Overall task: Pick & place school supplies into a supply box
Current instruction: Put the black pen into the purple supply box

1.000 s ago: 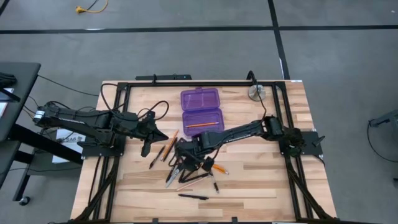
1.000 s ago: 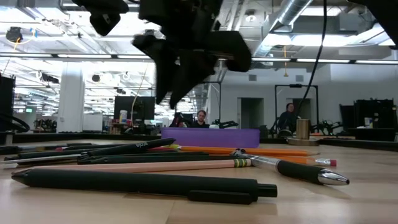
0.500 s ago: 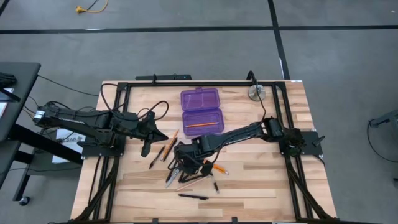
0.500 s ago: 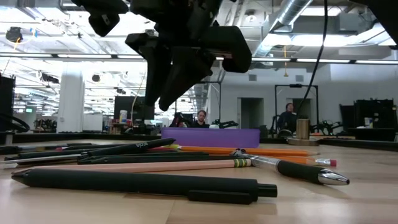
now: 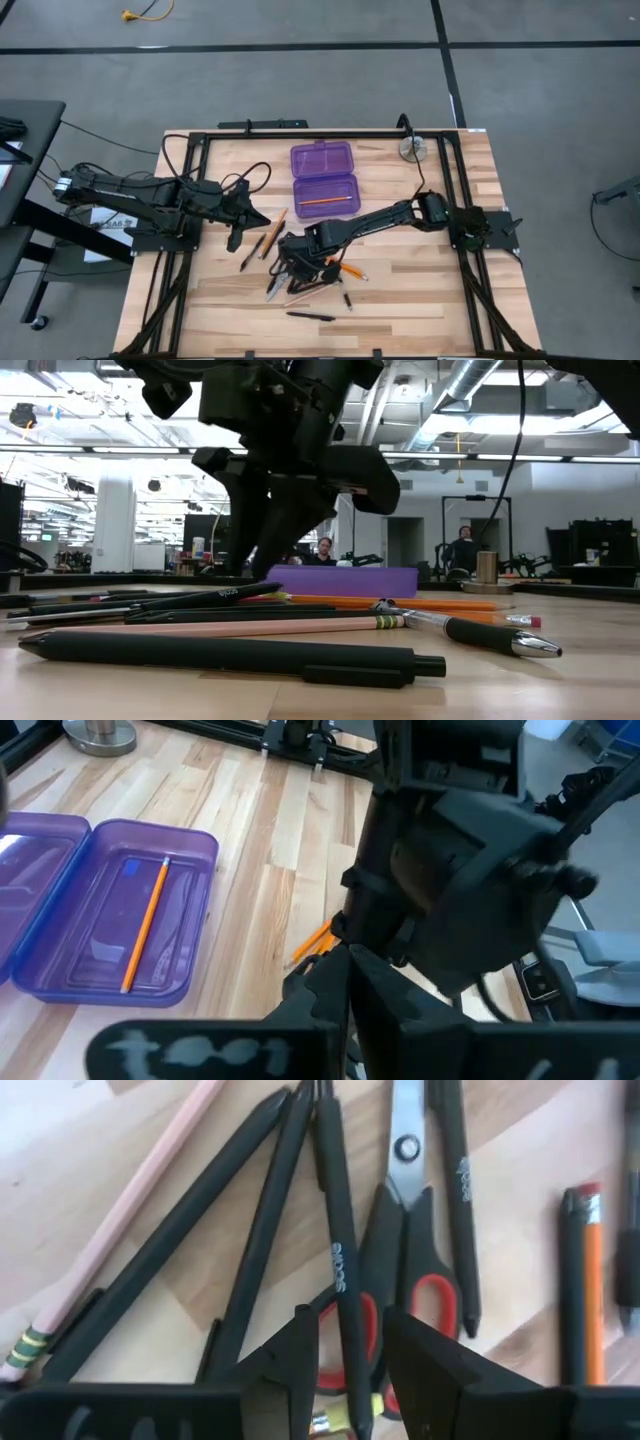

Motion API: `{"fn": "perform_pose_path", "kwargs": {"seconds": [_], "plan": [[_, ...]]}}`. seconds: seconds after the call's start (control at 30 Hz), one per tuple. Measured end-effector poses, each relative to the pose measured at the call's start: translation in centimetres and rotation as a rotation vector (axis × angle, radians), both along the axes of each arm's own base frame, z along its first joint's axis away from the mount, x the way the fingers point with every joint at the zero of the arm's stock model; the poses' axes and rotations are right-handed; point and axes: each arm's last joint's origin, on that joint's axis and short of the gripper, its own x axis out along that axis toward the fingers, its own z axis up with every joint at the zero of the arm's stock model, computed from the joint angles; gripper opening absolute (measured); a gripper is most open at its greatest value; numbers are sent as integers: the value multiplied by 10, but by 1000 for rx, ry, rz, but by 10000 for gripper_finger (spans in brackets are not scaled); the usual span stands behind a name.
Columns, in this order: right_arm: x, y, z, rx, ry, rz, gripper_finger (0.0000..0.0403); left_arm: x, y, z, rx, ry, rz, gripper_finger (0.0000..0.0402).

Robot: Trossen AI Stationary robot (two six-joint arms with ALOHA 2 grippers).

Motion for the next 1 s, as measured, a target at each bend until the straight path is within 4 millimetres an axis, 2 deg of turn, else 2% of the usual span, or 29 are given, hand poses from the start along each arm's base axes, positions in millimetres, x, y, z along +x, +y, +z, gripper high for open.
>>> {"fn": "perform_pose_path", "kwargs": {"seconds": [0.1, 0.3, 0.5, 0.63, 0.83, 1.0], "plan": [[1, -4, -1, 4, 2, -4, 108, 0, 0, 0, 0, 0, 0, 0], [6, -7, -20, 21, 32, 3, 108, 0, 0, 0, 0, 0, 0, 0], [6, -17, -24, 23, 50, -1, 106, 0, 0, 0, 0, 0, 1, 0], [8, -22, -24, 22, 47, -13, 82, 0, 0, 0, 1, 0, 2, 0], [5, -24, -25, 17, 73, -14, 16, 0, 0, 0, 3, 0, 3, 0], [4, -22, -25, 14, 85, -12, 25, 0, 0, 0, 7, 0, 2, 0]]}}
